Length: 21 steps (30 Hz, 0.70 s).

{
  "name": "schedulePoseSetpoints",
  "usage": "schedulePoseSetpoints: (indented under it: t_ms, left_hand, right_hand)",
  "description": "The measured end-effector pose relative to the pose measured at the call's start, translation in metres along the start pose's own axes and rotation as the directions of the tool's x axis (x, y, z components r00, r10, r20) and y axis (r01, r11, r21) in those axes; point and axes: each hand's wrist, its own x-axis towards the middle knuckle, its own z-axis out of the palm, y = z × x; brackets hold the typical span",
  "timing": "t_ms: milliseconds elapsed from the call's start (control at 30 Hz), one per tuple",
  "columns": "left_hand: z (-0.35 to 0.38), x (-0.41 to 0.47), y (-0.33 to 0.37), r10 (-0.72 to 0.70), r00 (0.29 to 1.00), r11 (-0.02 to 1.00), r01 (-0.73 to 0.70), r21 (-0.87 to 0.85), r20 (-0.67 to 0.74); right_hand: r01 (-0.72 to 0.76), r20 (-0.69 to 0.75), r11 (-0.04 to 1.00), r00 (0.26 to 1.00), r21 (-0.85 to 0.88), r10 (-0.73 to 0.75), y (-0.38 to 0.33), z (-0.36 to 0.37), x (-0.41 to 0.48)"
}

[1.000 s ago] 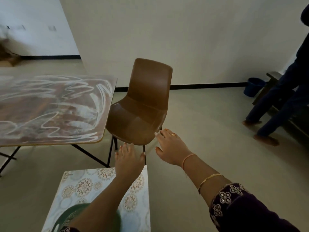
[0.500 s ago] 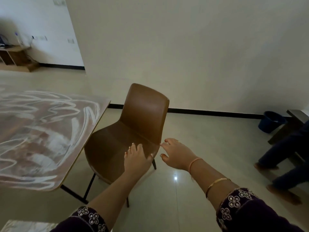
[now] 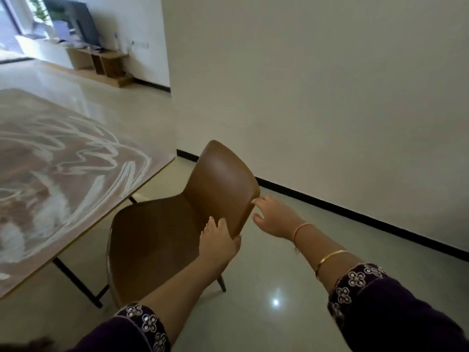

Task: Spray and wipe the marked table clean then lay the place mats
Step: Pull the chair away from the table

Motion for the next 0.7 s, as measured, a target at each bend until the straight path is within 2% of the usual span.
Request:
schedulePoseSetpoints:
  t_ms: [100,267,333,367,400,433,467,533,600,700]
  left_hand:
    - [0.014,0.031,0.036,-0.047,0.999,0.996,0.046,-0.075,-0.007]
    - [0.035,0.085,0.074,-0.146,0.989,0.958,0.144,-0.248,0.012]
    - [0.040,0.107,0.088,-0.243,0.968,0.886,0.250,-0.390,0.067]
    - [0.040,0.116,0.095,-0.322,0.935,0.789,0.350,-0.504,0.146]
    - [0.040,0.126,0.103,-0.406,0.877,0.622,0.471,-0.626,0.257]
    - [0.039,0.135,0.109,-0.457,0.806,0.396,0.564,-0.725,0.377]
    - [0.038,0.145,0.114,-0.475,0.745,0.176,0.602,-0.779,0.469]
    - [0.034,0.162,0.116,-0.522,0.642,-0.146,0.581,-0.801,0.562]
    - [0.032,0.172,0.116,-0.548,0.566,-0.352,0.512,-0.783,0.616]
    - [0.025,0.186,0.114,-0.556,0.483,-0.528,0.423,-0.737,0.676]
  right_hand:
    - [0.025,-0.022,0.999,0.999,0.035,-0.024,0.038,-0.015,0.038]
    - [0.037,-0.019,0.979,0.999,0.200,-0.034,0.064,-0.021,0.109]
    - [0.029,0.003,0.958,1.000,0.284,-0.031,0.069,-0.021,0.142]
    - [0.013,0.008,0.947,1.000,0.320,-0.017,0.071,-0.022,0.156]
    - [-0.005,0.021,0.936,1.000,0.353,-0.003,0.073,-0.022,0.172]
    - [-0.020,0.036,0.926,0.999,0.377,0.006,0.076,-0.022,0.186]
    - [-0.028,0.054,0.920,0.999,0.391,0.008,0.079,-0.021,0.201]
    - [-0.032,0.096,0.910,0.995,0.413,-0.009,0.086,-0.019,0.225]
    - [-0.038,0.135,0.896,0.991,0.442,-0.024,0.089,-0.017,0.250]
    - [-0.091,0.225,0.854,0.974,0.513,-0.032,0.088,-0.011,0.282]
